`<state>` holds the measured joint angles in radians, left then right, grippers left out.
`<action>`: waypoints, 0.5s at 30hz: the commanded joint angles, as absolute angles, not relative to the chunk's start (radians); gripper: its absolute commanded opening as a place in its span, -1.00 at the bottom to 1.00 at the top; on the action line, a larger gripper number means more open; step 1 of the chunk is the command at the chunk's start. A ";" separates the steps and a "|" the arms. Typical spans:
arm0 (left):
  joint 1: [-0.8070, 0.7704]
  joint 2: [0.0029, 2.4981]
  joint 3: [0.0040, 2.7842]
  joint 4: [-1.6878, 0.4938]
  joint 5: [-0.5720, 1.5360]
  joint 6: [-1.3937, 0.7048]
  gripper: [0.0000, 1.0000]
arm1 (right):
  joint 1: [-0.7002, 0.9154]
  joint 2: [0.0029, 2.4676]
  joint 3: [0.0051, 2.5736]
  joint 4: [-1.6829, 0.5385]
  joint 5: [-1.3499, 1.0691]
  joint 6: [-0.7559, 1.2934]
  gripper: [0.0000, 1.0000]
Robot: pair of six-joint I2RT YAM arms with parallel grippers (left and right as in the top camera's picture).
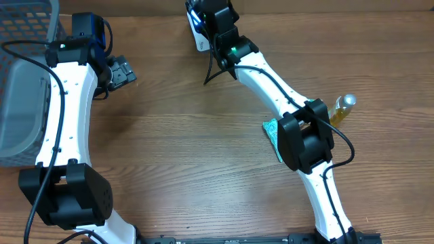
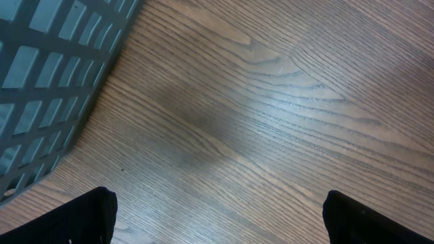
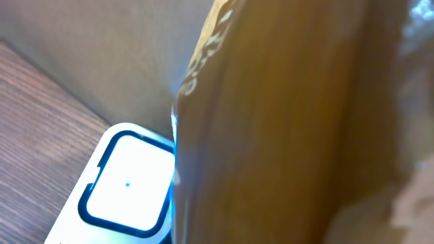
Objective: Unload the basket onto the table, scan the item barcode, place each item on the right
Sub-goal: 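Carry the pouch back and lower it onto the table center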
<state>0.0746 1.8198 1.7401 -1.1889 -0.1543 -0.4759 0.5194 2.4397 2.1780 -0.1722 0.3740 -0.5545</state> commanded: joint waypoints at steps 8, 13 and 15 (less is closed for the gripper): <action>0.076 1.822 1.751 -1.188 -0.164 -0.486 0.99 | 0.569 2.463 2.179 -0.163 0.361 -0.554 -0.93; 0.076 1.822 1.751 -1.188 -0.164 -0.486 0.99 | 0.574 2.465 2.171 -0.177 0.361 -0.551 -0.93; 0.076 1.822 1.751 -1.188 -0.164 -0.486 0.99 | 0.574 2.465 2.167 -0.182 0.352 -0.551 -0.93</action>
